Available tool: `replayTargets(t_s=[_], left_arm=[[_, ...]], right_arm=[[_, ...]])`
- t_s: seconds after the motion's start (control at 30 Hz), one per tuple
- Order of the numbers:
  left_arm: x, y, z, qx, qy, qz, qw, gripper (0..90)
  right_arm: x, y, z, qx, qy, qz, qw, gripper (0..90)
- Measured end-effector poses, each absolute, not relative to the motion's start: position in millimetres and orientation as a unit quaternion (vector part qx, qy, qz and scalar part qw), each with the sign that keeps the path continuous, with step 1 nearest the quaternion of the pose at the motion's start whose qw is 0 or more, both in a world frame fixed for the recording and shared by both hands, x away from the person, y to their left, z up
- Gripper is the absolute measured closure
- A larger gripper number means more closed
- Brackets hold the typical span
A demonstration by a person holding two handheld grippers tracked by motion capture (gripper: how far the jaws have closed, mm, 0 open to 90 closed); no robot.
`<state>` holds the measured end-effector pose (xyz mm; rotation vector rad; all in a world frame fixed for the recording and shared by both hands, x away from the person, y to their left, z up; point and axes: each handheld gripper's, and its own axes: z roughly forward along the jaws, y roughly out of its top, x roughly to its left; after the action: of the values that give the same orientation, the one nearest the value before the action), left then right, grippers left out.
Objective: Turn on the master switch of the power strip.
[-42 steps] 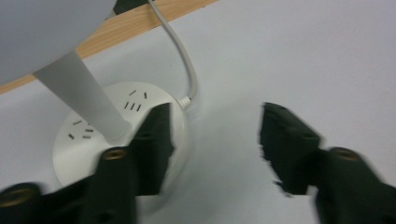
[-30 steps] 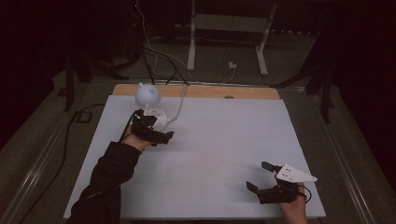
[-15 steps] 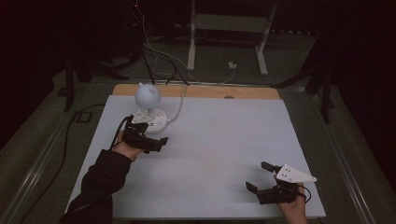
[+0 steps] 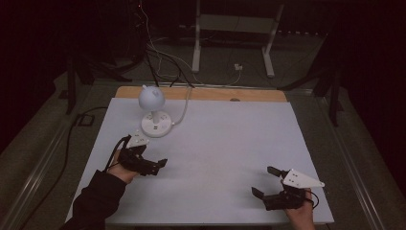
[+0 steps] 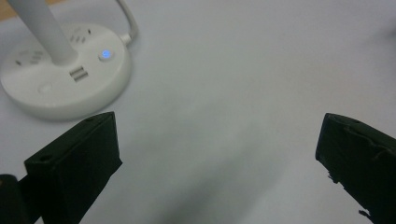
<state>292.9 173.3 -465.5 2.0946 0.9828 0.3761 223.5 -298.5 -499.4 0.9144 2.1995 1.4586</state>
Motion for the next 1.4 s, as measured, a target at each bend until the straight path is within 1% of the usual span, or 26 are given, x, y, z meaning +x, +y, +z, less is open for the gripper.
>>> replayTargets(t_s=[0.43, 0.63, 0.77, 0.83, 0.97, 1.4], left_arm=[[260, 178, -489, 0.835, 0.361, 0.141, 0.390, 0.3], [249, 186, -498, 0.835, 0.368, 0.136, 0.387, 0.3], [242, 190, -503, 0.843, 0.355, 0.126, 0.383, 0.3], [238, 192, -505, 0.847, 0.350, 0.130, 0.379, 0.3], [233, 197, -508, 0.845, 0.353, 0.124, 0.381, 0.3], [214, 214, -520, 0.834, 0.364, 0.139, 0.390, 0.3]], right_arm=[[223, -297, -500, 0.321, 0.776, 0.515, 0.170, 2.5], [223, -296, -499, 0.320, 0.777, 0.515, 0.169, 2.5], [223, -296, -500, 0.320, 0.777, 0.515, 0.169, 2.5], [223, -296, -500, 0.321, 0.777, 0.514, 0.169, 2.5], [223, -297, -500, 0.320, 0.778, 0.514, 0.170, 2.5], [223, -297, -499, 0.318, 0.779, 0.513, 0.172, 2.5]])
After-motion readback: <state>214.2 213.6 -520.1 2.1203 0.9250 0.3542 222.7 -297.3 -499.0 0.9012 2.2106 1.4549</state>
